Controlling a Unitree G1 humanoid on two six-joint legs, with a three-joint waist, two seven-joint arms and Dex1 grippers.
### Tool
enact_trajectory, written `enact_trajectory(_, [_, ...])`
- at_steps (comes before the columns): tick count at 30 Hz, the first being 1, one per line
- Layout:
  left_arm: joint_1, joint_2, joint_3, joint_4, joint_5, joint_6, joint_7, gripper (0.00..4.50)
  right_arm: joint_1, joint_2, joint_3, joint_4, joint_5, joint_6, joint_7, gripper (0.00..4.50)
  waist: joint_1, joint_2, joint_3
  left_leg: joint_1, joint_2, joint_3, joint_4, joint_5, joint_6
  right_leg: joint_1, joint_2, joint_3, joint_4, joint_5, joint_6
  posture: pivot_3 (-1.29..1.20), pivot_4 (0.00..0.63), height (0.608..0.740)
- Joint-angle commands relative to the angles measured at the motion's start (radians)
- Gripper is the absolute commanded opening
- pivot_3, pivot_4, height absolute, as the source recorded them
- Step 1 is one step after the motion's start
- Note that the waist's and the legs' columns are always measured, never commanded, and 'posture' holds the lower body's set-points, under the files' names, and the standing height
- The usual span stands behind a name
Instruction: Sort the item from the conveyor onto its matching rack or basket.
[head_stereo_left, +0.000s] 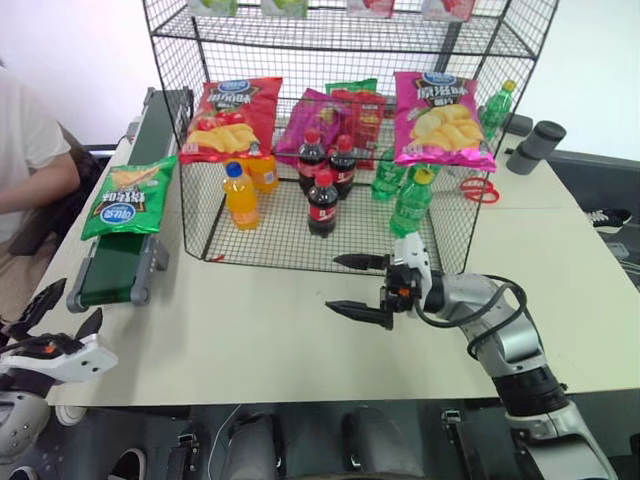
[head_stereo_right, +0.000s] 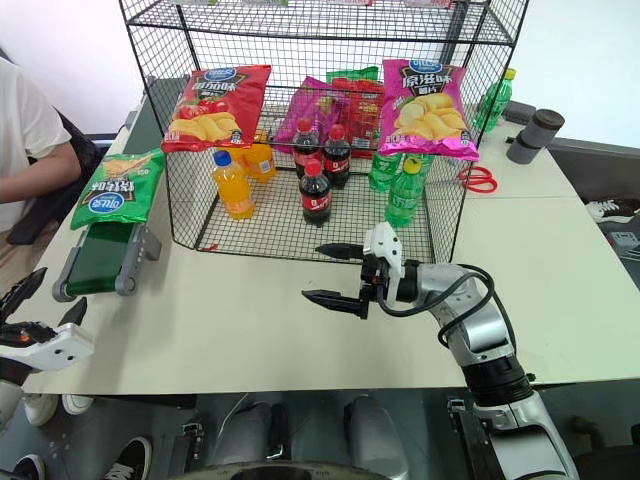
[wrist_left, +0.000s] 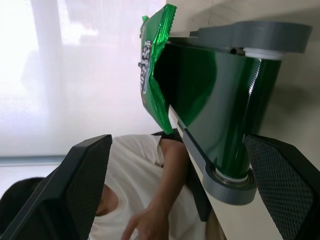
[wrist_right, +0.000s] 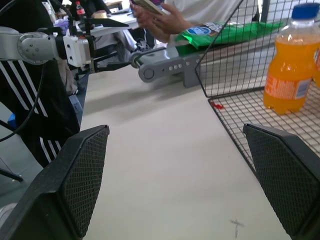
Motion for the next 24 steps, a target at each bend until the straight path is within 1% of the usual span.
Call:
enact_trajectory(1, [0.003, 0.02, 0.004, -0.016, -0.014, 0.012, 0.02, 4.47, 0.009, 0.004, -0.003, -0.067, 0.011, -0.005, -0.008, 4.48, -0.005, 0.0, 0.0, 0.0, 0.0, 0.0, 0.0, 0.0, 0.0, 0.0, -0.003, -0.005, 0.0, 0.0, 0.0, 0.0, 0.15, 0.74])
enact_trajectory(2, [0.004, 0.02, 0.004, -0.018, -0.018, 0.012, 0.019, 4.47, 0.01, 0.007, -0.001, -0.071, 0.01, -0.004, -0.012, 4.48, -0.007, 0.0, 0.0, 0.0, 0.0, 0.0, 0.0, 0.0, 0.0, 0.0, -0.005, -0.011, 0.0, 0.0, 0.0, 0.0, 0.15, 0.74])
enact_trajectory(5, [0.003, 0.025, 0.001, -0.018, -0.021, 0.015, 0.02, 4.47, 0.008, 0.013, 0.001, -0.075, 0.009, -0.001, -0.019, 4.48, -0.008, 0.0, 0.0, 0.0, 0.0, 0.0, 0.0, 0.0, 0.0, 0.0, -0.008, -0.016, 0.001, 0.0, 0.0, 0.0, 0.15, 0.74])
enact_trajectory(10, [0.0, 0.027, -0.006, -0.018, -0.02, 0.019, 0.022, 4.47, 0.0, 0.023, 0.0, -0.088, 0.023, 0.003, -0.023, 4.48, -0.007, 0.0, 0.0, 0.0, 0.0, 0.0, 0.0, 0.0, 0.0, 0.0, -0.009, -0.017, 0.0, 0.0, 0.0, 0.0, 0.15, 0.74])
enact_trajectory(17, [-0.003, 0.023, -0.009, -0.03, -0.027, 0.019, 0.026, 4.47, 0.015, -0.003, -0.004, -0.137, 0.092, 0.046, 0.043, 4.48, -0.007, 0.0, 0.0, 0.0, 0.0, 0.0, 0.0, 0.0, 0.0, 0.0, -0.009, -0.018, 0.001, 0.0, 0.0, 0.0, 0.15, 0.74])
enact_trajectory(24, [-0.014, 0.019, -0.02, -0.034, -0.03, 0.028, 0.025, 4.47, 0.012, 0.0, 0.001, -0.126, 0.064, 0.027, 0.035, 4.48, -0.007, 0.0, 0.0, 0.0, 0.0, 0.0, 0.0, 0.0, 0.0, 0.0, -0.009, -0.018, 0.001, 0.0, 0.0, 0.0, 0.15, 0.74])
